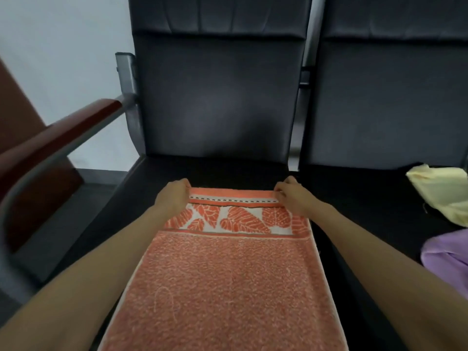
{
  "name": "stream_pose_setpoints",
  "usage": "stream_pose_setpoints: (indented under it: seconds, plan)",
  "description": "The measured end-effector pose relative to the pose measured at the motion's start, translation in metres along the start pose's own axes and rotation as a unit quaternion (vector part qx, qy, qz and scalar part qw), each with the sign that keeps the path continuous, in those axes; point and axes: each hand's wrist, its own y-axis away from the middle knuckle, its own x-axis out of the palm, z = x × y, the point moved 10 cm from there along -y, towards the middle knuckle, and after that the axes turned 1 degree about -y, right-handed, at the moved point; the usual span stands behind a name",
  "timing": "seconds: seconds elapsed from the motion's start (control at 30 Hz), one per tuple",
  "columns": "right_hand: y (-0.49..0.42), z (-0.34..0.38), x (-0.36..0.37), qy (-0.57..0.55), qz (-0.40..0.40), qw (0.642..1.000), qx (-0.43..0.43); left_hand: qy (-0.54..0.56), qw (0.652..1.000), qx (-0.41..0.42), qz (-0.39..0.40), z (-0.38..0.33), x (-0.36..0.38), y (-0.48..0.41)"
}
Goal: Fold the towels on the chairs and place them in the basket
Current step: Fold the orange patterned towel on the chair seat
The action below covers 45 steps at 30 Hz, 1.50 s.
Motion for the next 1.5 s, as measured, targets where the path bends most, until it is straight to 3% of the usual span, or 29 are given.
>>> stream_pose_setpoints:
  seconds: [0.17, 0.5, 0.73, 0.97, 1.17, 1.3, 1.5]
  plan:
    - [-0.008, -0.009, 0.001, 0.021, -0.056, 0.998, 0.003, 0.024, 1.0, 0.006, -0.002, 0.008, 0.007, -0.011]
    - [0.003, -0.001, 0.012, -0.029, -0.009, 1.0, -0.001, 0.002, 0.994, 0.032, 0.107, 0.009, 0.01, 0.004]
    - [0.056, 0.009, 0.019, -0.057, 0.034, 0.998, -0.012, 0.017, 0.995, 0.028, 0.09, 0.027, 0.006, 0.069]
    - [0.115, 0.021, 0.016, 0.046, -0.062, 0.997, -0.01, 0.035, 0.998, -0.003, 0.049, 0.029, -0.009, 0.131]
    - [0.141, 0.023, 0.024, 0.053, -0.084, 0.991, 0.084, 0.175, 0.984, -0.024, -0.013, 0.028, -0.032, 0.172]
    - [0.149, 0.039, 0.017, 0.104, -0.102, 0.988, 0.045, 0.25, 0.968, -0.013, -0.019, 0.021, -0.044, 0.194]
    - [0.18, 0.051, -0.031, -0.181, -0.184, 0.966, 0.0, 0.373, 0.926, -0.047, -0.014, 0.024, -0.058, 0.204]
